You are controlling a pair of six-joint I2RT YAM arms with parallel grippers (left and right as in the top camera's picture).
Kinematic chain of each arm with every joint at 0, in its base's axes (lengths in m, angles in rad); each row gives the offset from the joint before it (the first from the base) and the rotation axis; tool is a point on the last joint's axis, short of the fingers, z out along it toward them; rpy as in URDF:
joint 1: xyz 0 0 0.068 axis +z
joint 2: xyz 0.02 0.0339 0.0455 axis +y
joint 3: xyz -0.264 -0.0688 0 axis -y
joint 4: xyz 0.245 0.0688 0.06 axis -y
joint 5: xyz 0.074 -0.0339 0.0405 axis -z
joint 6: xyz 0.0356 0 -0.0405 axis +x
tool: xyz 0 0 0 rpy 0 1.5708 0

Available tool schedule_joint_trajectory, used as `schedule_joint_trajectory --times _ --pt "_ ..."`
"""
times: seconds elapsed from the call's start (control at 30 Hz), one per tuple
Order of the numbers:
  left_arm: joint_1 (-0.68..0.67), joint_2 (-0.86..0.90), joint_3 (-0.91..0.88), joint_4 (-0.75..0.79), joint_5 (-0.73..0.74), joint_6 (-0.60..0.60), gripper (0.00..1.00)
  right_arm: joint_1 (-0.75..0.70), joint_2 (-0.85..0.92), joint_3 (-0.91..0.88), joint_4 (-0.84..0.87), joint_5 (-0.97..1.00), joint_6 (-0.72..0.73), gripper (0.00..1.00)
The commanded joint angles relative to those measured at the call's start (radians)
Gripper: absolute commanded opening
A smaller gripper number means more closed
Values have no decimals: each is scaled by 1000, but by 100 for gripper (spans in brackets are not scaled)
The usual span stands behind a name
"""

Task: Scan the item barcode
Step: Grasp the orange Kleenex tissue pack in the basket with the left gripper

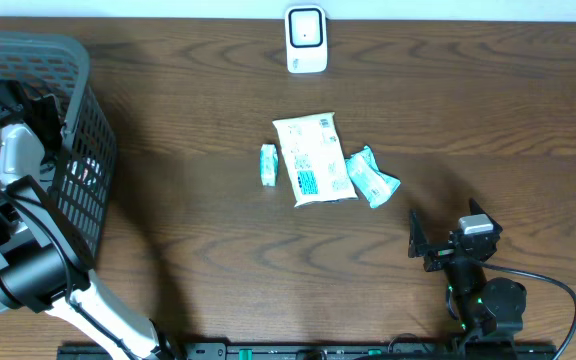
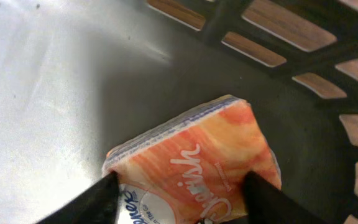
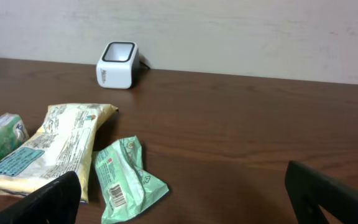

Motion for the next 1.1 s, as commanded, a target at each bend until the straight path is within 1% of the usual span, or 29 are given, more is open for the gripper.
schedule_joint_trajectory --times 0.0,0.13,0.27,0.4,0.5,0.7,0.8,0.9,0.97,1.07 --pt "7 18 -10 -5 0 8 50 6 -5 -3 -1 4 -12 99" --pt "18 -2 -10 -5 -64 -55 40 6 -5 -3 -1 4 -12 99" --pt "31 -52 -10 -6 -151 -119 38 6 -5 -3 -1 4 -12 99" --pt "42 -123 -10 -8 -234 -203 33 6 -5 -3 -1 4 -12 99" --pt "43 -173 -10 -8 -290 -246 32 6 -5 -3 -1 4 -12 99" --pt "46 -191 -11 -31 -292 -257 32 6 -5 -3 -1 4 -12 99" --pt "46 -177 -12 -31 -290 -263 33 6 -5 -3 -1 4 -12 99" --pt "46 -156 -12 -29 -257 -262 45 6 -5 -3 -1 4 -12 99" --pt "46 -137 -12 -31 -218 -263 51 6 -5 -3 -1 4 -12 99" --pt "46 -114 -12 -31 -153 -263 54 6 -5 -3 -1 4 -12 99"
